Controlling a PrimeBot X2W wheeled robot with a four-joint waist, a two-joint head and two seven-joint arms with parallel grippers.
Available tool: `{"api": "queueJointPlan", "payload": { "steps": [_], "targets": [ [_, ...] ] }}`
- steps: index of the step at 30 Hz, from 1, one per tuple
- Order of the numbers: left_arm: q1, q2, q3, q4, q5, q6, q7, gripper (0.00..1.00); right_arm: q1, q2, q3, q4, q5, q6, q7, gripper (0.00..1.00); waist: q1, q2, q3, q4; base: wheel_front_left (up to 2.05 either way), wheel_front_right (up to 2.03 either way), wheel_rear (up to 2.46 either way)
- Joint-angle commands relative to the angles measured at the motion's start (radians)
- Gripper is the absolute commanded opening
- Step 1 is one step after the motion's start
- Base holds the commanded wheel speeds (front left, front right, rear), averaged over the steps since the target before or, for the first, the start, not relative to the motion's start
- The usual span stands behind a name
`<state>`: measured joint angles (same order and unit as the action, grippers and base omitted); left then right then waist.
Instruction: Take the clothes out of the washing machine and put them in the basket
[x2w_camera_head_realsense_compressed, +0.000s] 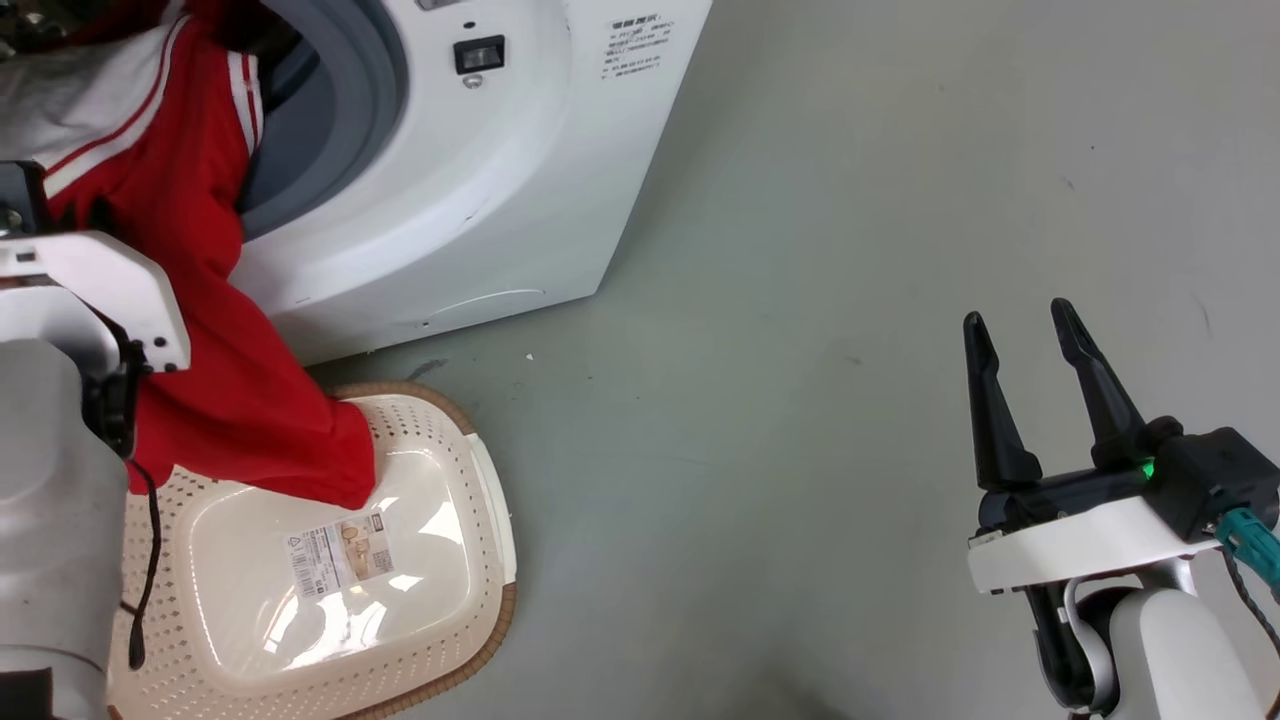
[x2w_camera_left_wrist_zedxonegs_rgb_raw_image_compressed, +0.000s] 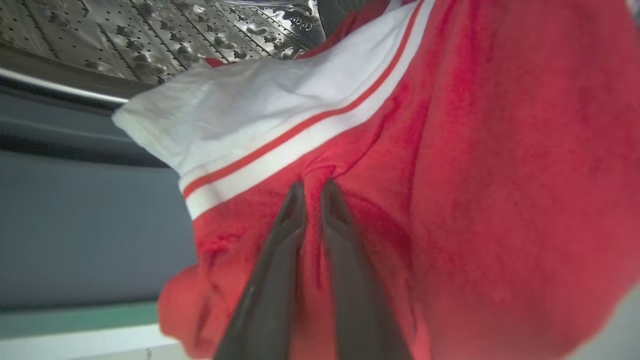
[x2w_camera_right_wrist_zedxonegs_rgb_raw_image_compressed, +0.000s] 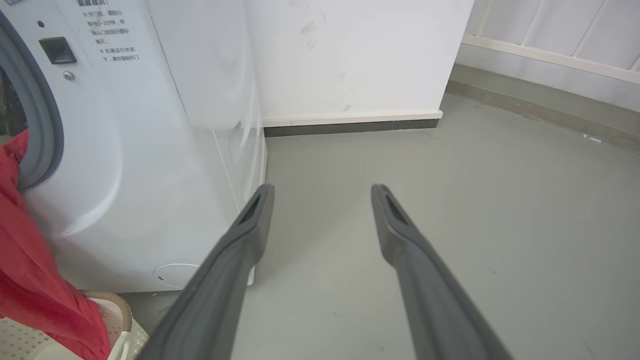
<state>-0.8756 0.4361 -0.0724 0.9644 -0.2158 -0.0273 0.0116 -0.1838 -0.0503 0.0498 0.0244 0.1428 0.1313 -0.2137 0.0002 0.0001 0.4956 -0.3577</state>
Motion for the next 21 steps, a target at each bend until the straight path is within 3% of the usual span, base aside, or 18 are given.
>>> {"api": "queueJointPlan", "payload": {
  "steps": [1,11,21],
  "targets": [
    [0.035,-0.009,-0.005,0.012,0.002,0.006,-0.016,0.00,-0.014,0.000,-0.002,0.001,-0.004,-0.001,-0.004,1.00,-0.0002,-0.0001,-0.007,0.007,0.00,0.00,0.00],
    [0.141,-0.051,0.027,-0.098,-0.030,0.077,-0.220,0.00,0.030,0.000,-0.019,0.001,-0.023,-0.001,0.016,1.00,-0.0002,-0.0001,-0.116,0.040,0.00,0.00,0.00],
    [0.416,-0.130,0.028,-0.410,-0.059,0.130,-0.244,0.00,0.082,0.000,-0.047,-0.051,-0.047,-0.001,0.060,1.00,-0.0002,-0.0001,-0.207,0.111,0.00,0.00,0.00]
  ]
}}
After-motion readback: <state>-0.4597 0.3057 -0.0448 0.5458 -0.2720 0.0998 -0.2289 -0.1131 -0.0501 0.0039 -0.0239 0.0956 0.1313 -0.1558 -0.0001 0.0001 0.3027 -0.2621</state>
